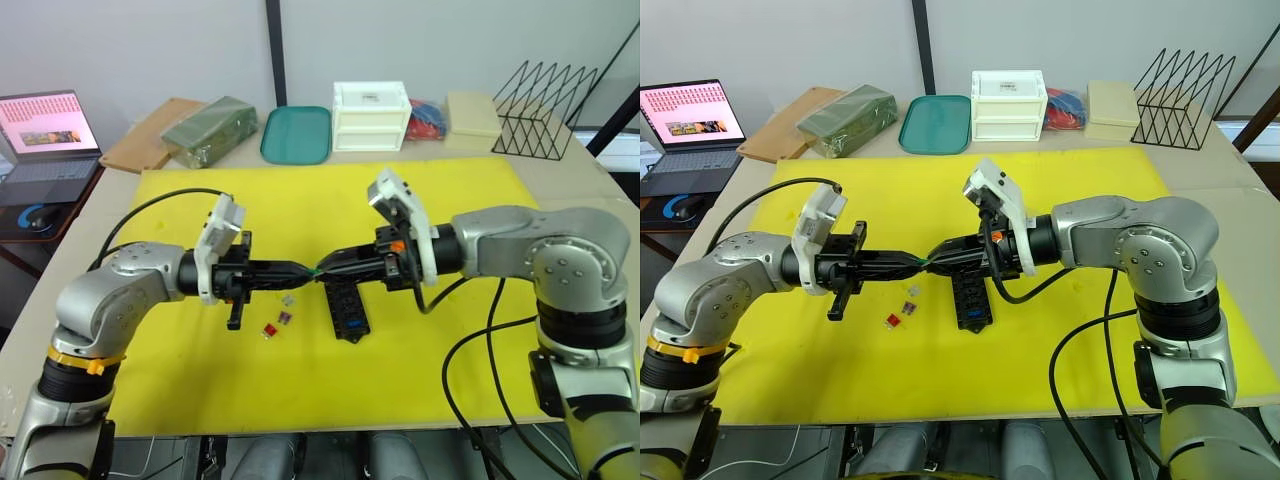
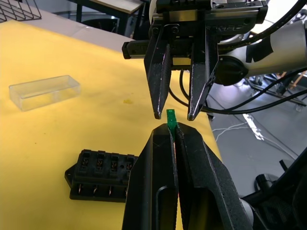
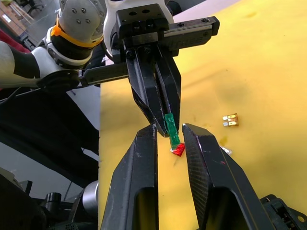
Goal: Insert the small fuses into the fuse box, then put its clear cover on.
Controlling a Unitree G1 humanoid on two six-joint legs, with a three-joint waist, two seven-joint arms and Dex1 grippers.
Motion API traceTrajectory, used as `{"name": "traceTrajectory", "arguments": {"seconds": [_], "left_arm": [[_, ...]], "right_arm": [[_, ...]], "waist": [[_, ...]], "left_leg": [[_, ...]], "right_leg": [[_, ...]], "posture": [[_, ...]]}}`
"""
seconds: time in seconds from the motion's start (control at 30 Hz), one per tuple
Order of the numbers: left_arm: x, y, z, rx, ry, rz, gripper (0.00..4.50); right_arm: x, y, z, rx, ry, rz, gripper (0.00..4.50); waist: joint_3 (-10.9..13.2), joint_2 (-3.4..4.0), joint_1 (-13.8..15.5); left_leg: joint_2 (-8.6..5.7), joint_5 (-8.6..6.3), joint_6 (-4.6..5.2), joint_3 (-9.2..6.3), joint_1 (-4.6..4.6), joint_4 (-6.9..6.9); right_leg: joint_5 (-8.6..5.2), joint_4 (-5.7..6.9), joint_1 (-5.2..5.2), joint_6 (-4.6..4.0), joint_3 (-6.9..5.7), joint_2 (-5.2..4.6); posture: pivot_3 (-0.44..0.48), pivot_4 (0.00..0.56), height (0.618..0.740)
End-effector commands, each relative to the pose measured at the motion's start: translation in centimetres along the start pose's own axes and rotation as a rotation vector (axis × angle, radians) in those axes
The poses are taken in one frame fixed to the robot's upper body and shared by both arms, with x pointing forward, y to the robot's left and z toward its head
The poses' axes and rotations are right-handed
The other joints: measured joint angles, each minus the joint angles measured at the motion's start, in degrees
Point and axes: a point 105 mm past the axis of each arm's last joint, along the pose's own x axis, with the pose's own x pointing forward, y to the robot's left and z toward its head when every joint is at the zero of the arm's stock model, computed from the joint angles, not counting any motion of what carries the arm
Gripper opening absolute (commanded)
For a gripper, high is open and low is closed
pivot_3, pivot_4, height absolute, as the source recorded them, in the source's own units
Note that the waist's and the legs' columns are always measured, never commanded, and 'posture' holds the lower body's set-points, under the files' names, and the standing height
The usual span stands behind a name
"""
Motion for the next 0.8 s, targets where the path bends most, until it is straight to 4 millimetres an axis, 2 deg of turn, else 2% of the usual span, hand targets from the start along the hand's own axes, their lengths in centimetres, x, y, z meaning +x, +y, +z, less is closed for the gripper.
{"name": "traceTrajectory", "arguments": {"seconds": [0.03,0.37,0.47,0.5,0.8], "left_arm": [[0.06,-0.23,0.79,0.040,-0.015,-0.005,0.00],[0.14,-0.23,0.66,0.036,-0.016,-0.002,0.00],[0.12,-0.17,0.66,0.035,-0.016,0.001,0.00],[0.10,-0.16,0.64,0.035,-0.016,0.001,0.00],[0.03,0.01,0.51,0.036,-0.009,0.019,0.00]], "right_arm": [[-0.07,0.52,0.63,-0.047,-0.007,0.011,0.87],[0.01,0.41,0.53,-0.055,-0.001,0.007,0.87],[0.08,0.41,0.51,-0.058,0.000,0.009,0.37],[0.10,0.40,0.51,-0.058,-0.001,0.010,0.08],[0.33,0.56,0.46,-0.074,0.006,0.023,0.03]], "waist": [[0.00,0.00,0.00],[0.00,0.00,0.01],[0.00,0.00,0.02],[0.00,0.00,0.04],[0.00,0.00,0.02]], "left_leg": [[0.00,0.00,0.00,0.00,0.00,0.00],[0.00,0.00,0.00,0.00,0.00,0.00],[0.00,0.00,0.00,0.00,0.00,0.00],[0.00,0.00,0.00,0.00,0.00,0.00],[0.00,0.00,0.00,0.00,0.00,0.00]], "right_leg": [[0.00,0.00,0.00,0.00,0.00,0.00],[0.00,0.00,0.00,0.00,0.00,0.00],[0.00,0.00,0.00,0.00,0.00,0.00],[0.00,0.00,0.00,0.00,0.00,0.00],[0.00,0.00,0.00,0.00,0.00,0.00]], "posture": [[0.000,0.150,0.740],[0.000,0.150,0.740],[0.000,0.150,0.740],[0.000,0.150,0.740],[0.000,0.150,0.740]]}}
